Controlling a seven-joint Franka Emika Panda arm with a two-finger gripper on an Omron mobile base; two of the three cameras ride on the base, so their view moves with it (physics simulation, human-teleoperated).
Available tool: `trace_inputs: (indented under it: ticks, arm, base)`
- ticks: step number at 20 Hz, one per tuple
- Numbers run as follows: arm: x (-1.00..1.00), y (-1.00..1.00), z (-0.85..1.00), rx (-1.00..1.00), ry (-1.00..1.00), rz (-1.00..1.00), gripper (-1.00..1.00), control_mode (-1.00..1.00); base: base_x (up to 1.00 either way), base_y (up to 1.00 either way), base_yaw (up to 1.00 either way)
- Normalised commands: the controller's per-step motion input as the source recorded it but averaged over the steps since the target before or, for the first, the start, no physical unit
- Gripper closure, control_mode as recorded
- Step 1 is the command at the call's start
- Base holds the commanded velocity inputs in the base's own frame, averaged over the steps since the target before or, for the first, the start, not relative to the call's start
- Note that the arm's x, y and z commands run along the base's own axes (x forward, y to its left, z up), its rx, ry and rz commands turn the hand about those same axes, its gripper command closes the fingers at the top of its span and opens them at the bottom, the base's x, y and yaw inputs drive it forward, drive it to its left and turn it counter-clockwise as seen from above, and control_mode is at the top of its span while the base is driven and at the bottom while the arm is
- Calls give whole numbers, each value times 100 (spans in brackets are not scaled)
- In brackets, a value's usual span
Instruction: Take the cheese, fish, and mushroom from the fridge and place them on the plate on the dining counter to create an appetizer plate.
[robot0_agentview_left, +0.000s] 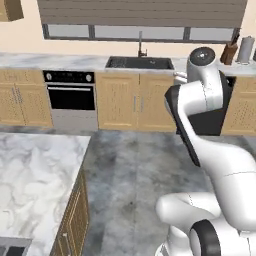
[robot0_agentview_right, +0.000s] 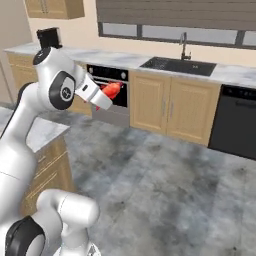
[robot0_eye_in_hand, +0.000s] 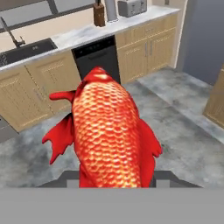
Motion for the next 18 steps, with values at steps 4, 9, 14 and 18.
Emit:
trace_inputs:
  ticks: [4, 9, 14, 18]
  arm:
    - [0, 0, 0, 0, 0, 0, 100, 100]
    - [0, 0, 0, 0, 0, 0, 100, 100]
    - [0, 0, 0, 0, 0, 0, 100, 100]
    - [0, 0, 0, 0, 0, 0, 100, 100]
  base:
    - [96, -98, 41]
    - [72, -100, 32]
    - [99, -84, 49]
    - [100, -55, 64]
